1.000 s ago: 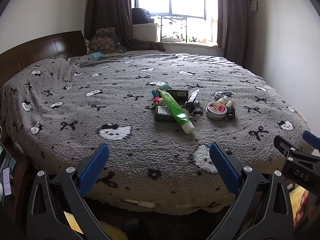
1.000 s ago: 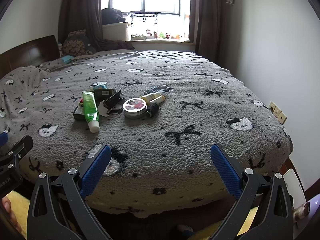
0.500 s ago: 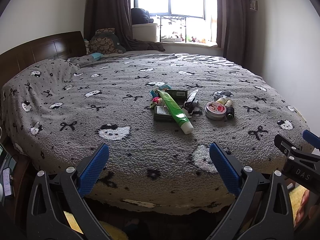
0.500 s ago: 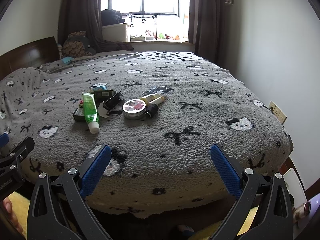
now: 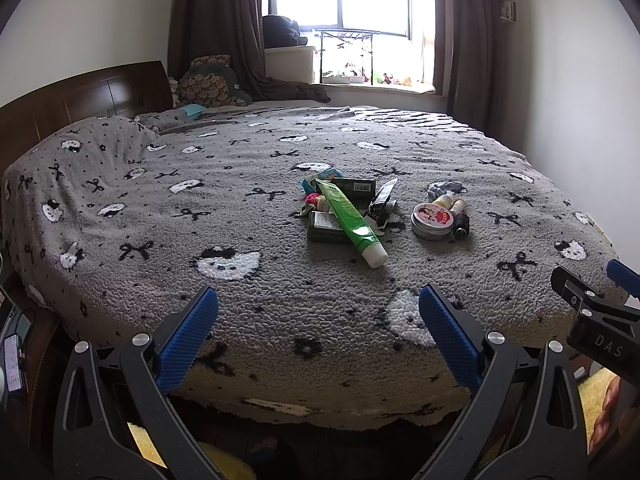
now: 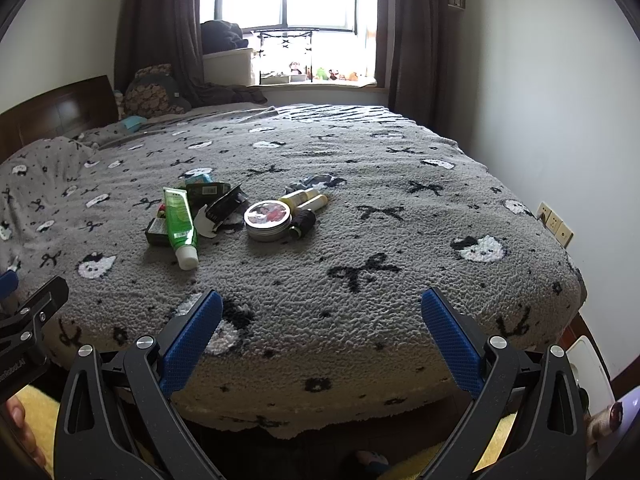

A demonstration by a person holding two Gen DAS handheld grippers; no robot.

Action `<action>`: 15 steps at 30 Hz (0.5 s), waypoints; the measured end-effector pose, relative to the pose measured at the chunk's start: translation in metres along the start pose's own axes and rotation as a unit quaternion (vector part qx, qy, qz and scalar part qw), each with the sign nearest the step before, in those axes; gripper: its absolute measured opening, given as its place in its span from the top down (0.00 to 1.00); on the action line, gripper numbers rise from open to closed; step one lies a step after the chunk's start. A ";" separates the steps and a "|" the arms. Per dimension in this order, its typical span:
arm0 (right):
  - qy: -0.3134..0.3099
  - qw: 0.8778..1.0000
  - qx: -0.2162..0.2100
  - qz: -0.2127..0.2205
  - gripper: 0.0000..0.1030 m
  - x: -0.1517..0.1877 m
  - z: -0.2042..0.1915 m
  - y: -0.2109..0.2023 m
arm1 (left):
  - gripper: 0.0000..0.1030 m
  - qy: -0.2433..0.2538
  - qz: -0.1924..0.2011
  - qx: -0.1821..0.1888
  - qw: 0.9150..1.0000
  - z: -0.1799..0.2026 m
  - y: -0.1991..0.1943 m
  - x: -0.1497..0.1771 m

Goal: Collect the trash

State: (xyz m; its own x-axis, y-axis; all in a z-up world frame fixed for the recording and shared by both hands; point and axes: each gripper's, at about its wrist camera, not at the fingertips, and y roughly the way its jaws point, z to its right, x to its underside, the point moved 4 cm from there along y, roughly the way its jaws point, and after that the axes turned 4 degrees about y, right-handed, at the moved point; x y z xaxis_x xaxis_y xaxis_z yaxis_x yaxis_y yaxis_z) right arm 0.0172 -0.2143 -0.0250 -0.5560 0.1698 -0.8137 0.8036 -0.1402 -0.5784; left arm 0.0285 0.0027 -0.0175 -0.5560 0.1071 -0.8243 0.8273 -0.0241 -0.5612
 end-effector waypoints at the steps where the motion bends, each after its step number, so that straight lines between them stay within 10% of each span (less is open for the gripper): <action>1: 0.002 1.000 -0.002 0.001 0.03 0.000 0.001 0.000 | 0.08 -0.001 0.000 0.003 1.000 -0.001 0.001 0.000; 15: 0.014 0.999 -0.026 0.014 0.03 -0.003 0.008 0.036 | 0.08 0.008 -0.016 0.007 1.000 -0.004 0.044 -0.002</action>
State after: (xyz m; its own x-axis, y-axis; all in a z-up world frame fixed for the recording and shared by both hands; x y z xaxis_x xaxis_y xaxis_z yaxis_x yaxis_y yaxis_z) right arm 0.0461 -0.2274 -0.0432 -0.5279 0.1939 -0.8269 0.8290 -0.0937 -0.5513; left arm 0.0664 0.0050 -0.0403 -0.5804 0.1241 -0.8048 0.8080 -0.0349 -0.5881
